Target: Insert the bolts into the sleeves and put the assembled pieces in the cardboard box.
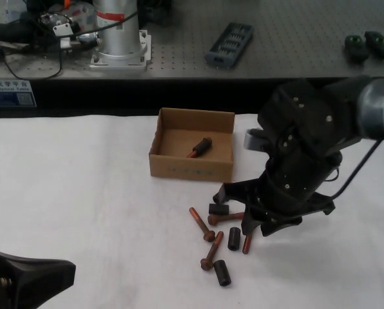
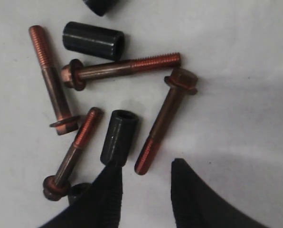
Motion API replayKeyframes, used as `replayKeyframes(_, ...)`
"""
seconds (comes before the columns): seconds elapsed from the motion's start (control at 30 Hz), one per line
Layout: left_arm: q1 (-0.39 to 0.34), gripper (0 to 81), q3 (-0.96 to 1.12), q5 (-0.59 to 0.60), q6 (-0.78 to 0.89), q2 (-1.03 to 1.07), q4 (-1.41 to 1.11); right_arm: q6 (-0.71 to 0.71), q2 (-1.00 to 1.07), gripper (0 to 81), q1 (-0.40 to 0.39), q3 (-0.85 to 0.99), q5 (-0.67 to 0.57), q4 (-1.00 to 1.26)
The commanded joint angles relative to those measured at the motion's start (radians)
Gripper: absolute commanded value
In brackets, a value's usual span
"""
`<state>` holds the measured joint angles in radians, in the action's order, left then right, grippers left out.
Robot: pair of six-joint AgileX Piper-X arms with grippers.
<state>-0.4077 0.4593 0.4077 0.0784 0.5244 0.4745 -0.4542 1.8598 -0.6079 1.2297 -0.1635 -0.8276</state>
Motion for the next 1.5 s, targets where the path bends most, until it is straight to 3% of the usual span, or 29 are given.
replayKeyframes(0.0, 0.000, 0.7, 0.000, 0.000, 0.014, -0.006, -0.007, -0.001, 0.007, 26.7, 0.003, 0.022, 0.020, -0.001)
replayKeyframes(0.27, 0.000, 0.7, 0.000, 0.000, 0.014, -0.006, -0.007, -0.003, 0.020, 20.8, 0.003, 0.022, 0.042, 0.041)
replayKeyframes(1.47, 0.000, 0.7, 0.000, 0.000, 0.014, -0.006, -0.007, -0.136, 0.086, 20.8, 0.003, 0.022, 0.087, 0.107)
